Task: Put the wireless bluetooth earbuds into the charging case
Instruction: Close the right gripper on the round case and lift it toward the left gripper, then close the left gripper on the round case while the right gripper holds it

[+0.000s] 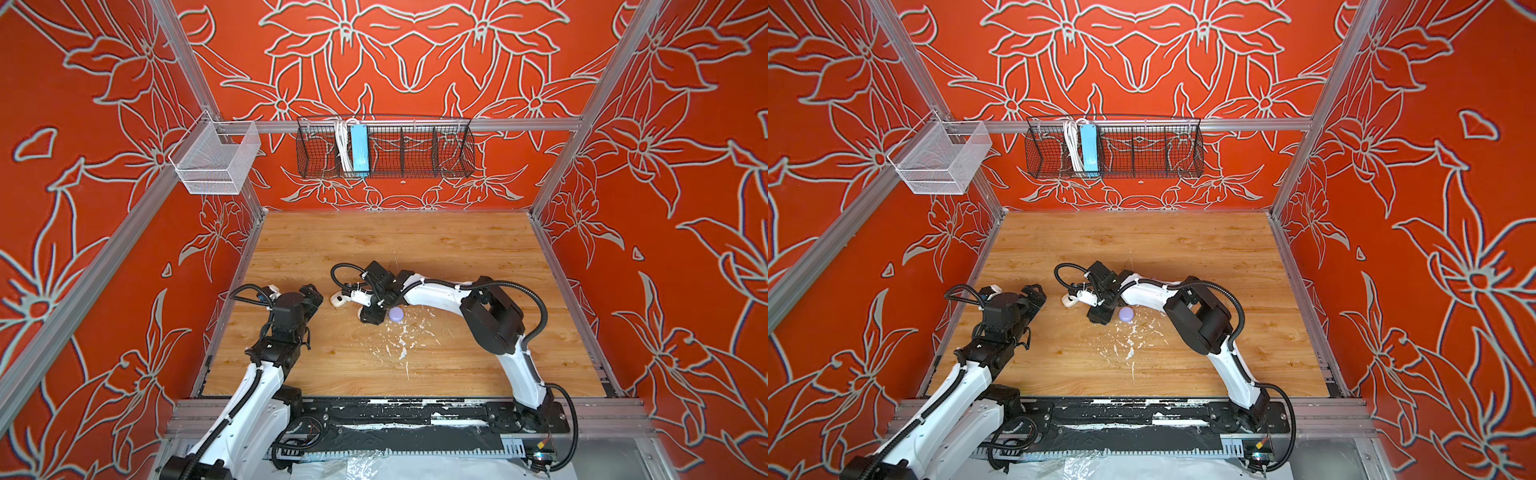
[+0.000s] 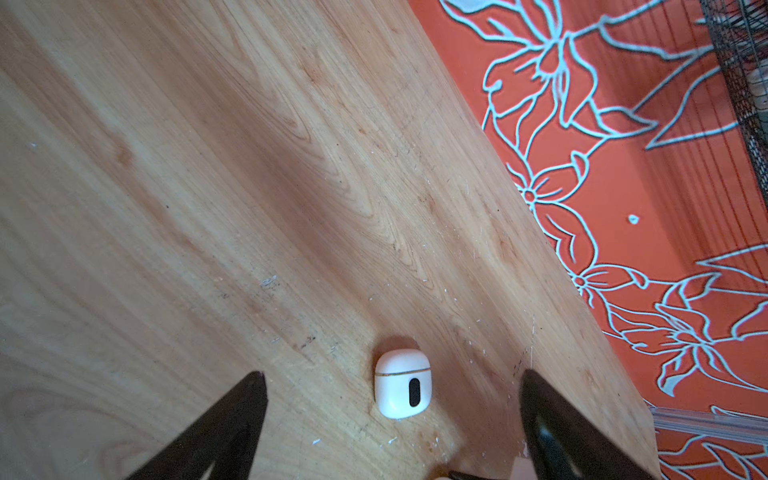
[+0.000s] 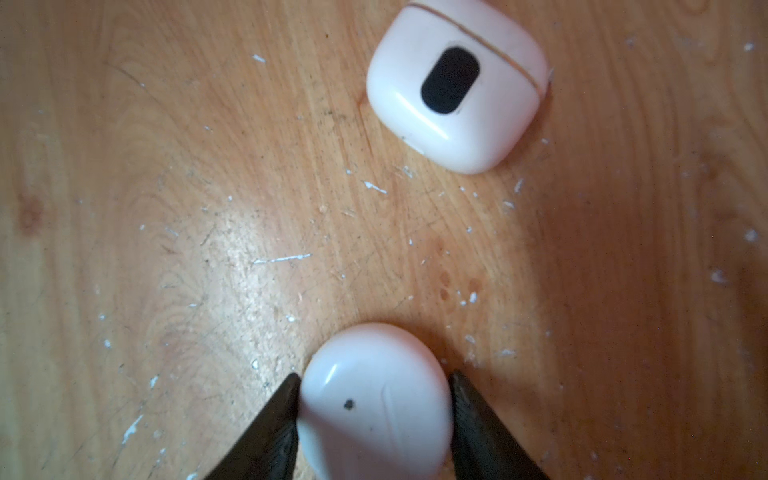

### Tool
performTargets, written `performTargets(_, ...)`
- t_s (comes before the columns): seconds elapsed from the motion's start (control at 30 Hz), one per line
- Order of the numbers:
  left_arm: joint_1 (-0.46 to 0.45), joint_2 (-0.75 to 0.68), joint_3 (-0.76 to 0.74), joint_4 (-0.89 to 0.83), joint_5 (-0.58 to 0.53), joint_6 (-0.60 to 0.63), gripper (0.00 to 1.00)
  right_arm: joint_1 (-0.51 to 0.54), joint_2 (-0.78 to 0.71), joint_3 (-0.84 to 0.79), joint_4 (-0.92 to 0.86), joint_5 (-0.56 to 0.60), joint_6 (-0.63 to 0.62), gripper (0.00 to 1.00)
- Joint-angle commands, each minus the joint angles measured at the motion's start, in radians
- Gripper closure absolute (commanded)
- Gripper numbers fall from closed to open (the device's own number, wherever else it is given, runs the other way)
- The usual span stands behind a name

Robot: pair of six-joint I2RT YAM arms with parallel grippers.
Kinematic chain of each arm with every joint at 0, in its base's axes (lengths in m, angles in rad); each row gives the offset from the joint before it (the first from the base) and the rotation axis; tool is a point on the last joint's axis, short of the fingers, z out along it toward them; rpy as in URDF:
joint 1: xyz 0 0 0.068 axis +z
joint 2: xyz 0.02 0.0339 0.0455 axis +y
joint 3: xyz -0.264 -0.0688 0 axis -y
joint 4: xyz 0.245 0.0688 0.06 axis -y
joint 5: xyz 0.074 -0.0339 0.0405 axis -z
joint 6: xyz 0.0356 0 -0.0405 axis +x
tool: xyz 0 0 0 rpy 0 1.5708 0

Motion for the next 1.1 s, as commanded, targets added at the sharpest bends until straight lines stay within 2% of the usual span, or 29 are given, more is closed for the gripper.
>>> performTargets(0.0,0.007,-0.002,0.018,0.01,-0.007,0.004,0.06,-0.007,0.0,-0.04,-0.003,-0.017,0.01,0.44)
performTargets(0.23,0.007,-0.002,0.015,0.031,0.028,0.027,0.06,-0.007,-0.062,-0.13,0.107,0.021,0.045,0.59)
performTargets(0.3,0.007,0.002,0.009,0.069,0.07,0.06,0.06,-0.007,-0.111,-0.176,0.159,0.032,0.061,0.59)
performTargets(0.5,0.007,0.026,0.004,0.214,0.282,0.176,0.07,-0.007,-0.33,-0.356,0.352,0.111,0.122,0.62)
performTargets(0.57,0.005,0.044,0.001,0.327,0.43,0.221,0.15,-0.007,-0.429,-0.422,0.397,0.116,0.128,0.62)
performTargets(0.67,-0.005,0.073,0.011,0.442,0.6,0.261,0.22,-0.004,-0.592,-0.544,0.512,0.127,0.123,0.62)
performTargets(0.77,-0.04,0.087,0.012,0.534,0.7,0.292,0.3,0.007,-0.74,-0.662,0.623,0.204,0.103,0.62)
performTargets(0.9,-0.129,0.083,0.027,0.601,0.797,0.364,0.31,0.029,-0.896,-0.812,0.764,0.298,0.037,0.63)
performTargets(1.07,-0.247,0.072,0.063,0.611,0.877,0.441,0.4,0.078,-0.986,-0.856,0.781,0.339,-0.037,0.67)
